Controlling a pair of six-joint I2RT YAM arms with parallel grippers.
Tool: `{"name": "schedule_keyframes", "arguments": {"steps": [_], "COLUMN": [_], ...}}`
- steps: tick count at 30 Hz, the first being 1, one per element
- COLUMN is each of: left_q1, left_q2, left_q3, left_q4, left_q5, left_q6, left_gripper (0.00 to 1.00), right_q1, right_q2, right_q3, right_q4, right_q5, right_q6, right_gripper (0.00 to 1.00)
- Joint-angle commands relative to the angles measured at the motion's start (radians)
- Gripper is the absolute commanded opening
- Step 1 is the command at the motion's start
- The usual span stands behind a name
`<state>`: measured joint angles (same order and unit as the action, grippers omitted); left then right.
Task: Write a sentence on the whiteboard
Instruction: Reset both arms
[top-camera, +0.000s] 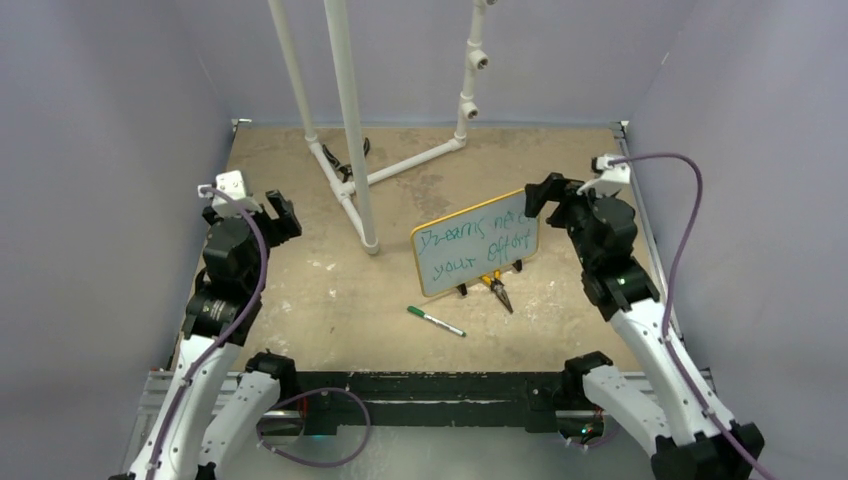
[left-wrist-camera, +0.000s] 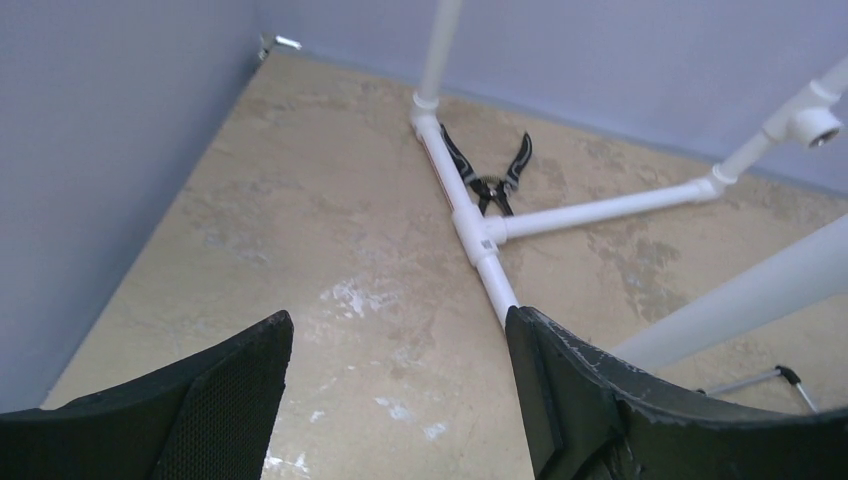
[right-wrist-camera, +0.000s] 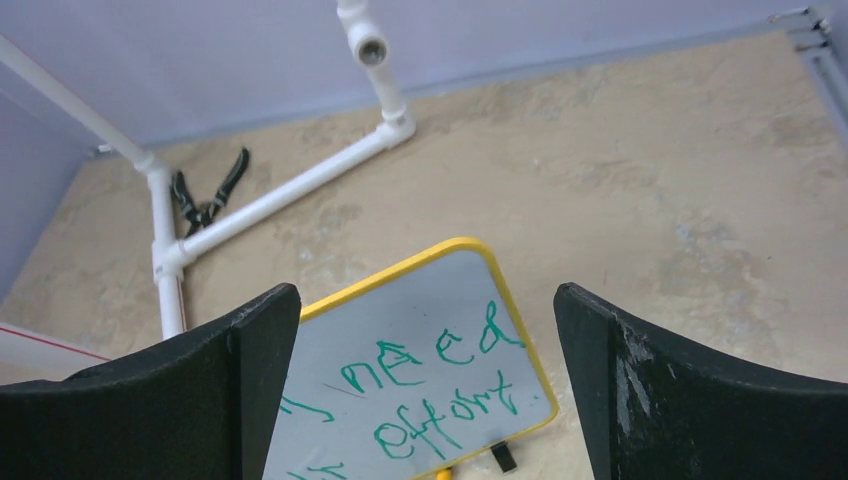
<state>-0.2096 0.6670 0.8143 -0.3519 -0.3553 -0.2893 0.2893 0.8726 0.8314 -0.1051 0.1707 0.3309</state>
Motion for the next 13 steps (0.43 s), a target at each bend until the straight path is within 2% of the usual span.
{"name": "schedule_keyframes", "arguments": {"steps": [1, 5, 13], "left_q1": [0.007, 0.007, 0.007], "left_q2": [-0.086, -0.136, -0.163], "left_q3": [-0.018, -0.045, -0.061], "left_q4": [0.088, 0.108, 0.116], "left_q5": [-0.09, -0.097, -0.092], "left_q6": [0.056, 0.071, 0.088], "left_gripper": [0.77, 0.8, 0.83], "right_q1": [-0.006, -0.006, -0.006], "right_q2": [-0.176, -0.267, -0.267], "right_q3": [-0.095, -0.166, -0.163], "right_q4": [0.181, 0.246, 0.242], "right_q5": [0.082, 0.111, 0.128], "right_q6": [-0.024, -0.033, -0.04], "right_gripper": [0.99, 0.99, 0.99]}}
